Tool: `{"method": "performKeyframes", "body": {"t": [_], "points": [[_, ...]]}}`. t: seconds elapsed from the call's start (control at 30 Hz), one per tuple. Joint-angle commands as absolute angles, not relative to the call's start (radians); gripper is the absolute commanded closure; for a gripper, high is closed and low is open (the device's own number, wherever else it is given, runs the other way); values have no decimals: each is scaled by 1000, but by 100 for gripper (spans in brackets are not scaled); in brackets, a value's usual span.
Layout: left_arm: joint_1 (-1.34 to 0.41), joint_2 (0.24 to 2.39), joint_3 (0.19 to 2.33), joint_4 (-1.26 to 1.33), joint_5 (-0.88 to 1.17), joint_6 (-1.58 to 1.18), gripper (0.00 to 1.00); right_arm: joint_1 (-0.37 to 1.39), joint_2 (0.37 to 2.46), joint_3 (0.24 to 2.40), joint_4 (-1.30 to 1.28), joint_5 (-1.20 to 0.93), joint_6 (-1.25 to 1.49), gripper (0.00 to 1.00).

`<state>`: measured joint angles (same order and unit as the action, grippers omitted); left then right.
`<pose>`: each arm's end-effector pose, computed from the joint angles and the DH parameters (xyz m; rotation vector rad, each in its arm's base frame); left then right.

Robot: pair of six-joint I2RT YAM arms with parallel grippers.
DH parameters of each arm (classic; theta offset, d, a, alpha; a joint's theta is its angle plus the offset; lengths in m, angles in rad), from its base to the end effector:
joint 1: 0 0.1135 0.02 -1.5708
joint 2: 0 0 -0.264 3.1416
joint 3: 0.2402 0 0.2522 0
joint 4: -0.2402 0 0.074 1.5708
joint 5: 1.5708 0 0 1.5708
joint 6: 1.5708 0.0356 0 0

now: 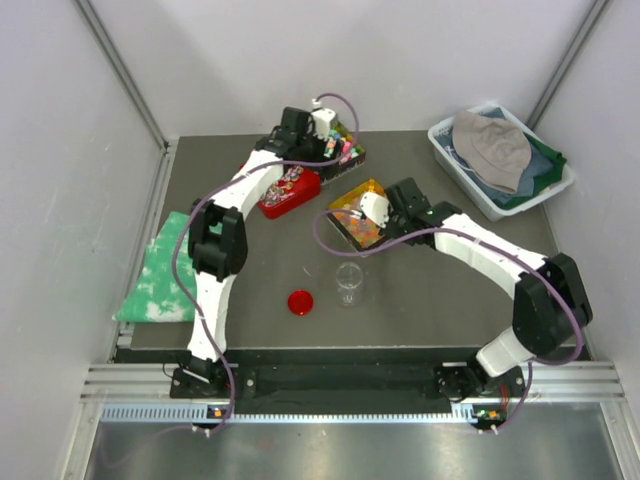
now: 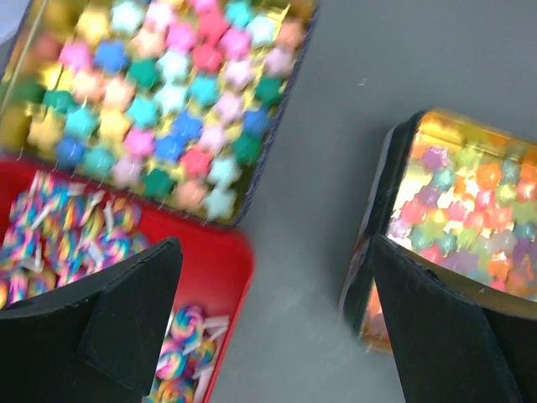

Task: Pack the candies
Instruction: Scoop the fake candies from the storage box.

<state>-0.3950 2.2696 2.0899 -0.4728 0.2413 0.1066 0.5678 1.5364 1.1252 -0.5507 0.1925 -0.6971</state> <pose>0.4839 -0.2110 0.2650 0.6831 2.1277 -0.4261 0.2749 0.1673 0.2451 -1.4342 2.0868 -0.2952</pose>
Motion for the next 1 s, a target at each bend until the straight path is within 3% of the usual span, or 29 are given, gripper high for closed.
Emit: {"method": "performKeyframes", "body": {"t": [0.0, 0.43, 0.97], "points": [[-338, 2093, 1955, -420, 377, 46, 1, 563, 1445, 1153, -574, 187, -713, 100], [-328, 1881, 1557, -396, 600, 101, 1, 615, 1284, 1206, -810, 212, -816, 100], [-318, 1847, 1543, -498, 623, 173, 1, 741, 1181, 1216, -969, 152, -850, 100]]}}
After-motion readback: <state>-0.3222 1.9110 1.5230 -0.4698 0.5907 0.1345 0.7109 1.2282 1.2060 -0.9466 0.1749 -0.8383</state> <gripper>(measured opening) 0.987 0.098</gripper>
